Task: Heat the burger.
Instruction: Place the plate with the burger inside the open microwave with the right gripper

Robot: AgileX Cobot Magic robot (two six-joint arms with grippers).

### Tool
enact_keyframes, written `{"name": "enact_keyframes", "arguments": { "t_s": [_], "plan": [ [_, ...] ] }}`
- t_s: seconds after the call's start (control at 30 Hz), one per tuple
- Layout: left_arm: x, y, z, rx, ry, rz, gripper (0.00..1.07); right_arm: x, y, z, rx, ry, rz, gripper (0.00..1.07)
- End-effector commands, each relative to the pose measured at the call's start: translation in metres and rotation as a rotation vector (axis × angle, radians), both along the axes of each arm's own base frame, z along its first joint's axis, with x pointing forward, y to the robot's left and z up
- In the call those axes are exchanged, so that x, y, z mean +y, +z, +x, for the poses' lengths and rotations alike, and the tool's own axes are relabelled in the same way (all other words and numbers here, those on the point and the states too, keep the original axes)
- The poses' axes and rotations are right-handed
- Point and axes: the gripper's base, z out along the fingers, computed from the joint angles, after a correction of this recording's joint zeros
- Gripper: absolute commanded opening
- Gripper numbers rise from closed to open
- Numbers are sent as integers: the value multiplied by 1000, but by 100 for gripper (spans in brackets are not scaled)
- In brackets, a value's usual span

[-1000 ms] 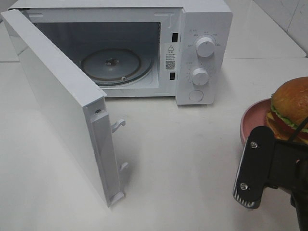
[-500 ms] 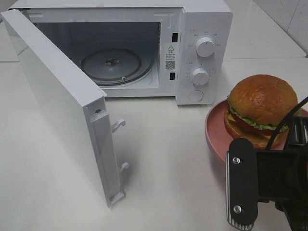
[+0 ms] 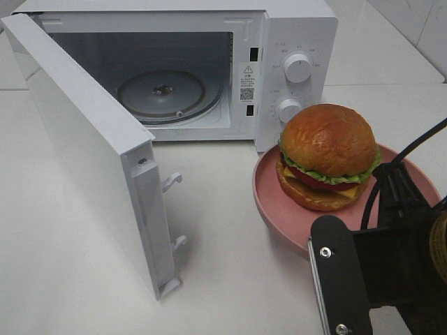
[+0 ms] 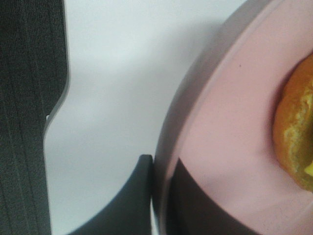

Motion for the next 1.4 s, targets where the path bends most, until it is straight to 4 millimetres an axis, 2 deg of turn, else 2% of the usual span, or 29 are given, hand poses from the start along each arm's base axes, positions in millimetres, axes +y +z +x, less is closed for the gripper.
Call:
{"name": "enact_keyframes", "arguments": {
  "t_s": [0.03,0.57,1.4],
  "plan": [
    [0,0,-2,-21,-1,-10,98,3,3,5,-57,111,-7,0],
    [0,0,-2,-21,-1,-10,98,-8,6,39,-113,271,5,0],
    [0,0,-2,-21,-1,-10,98,-30,4,60,-79,556,-32,0]
  ]
}}
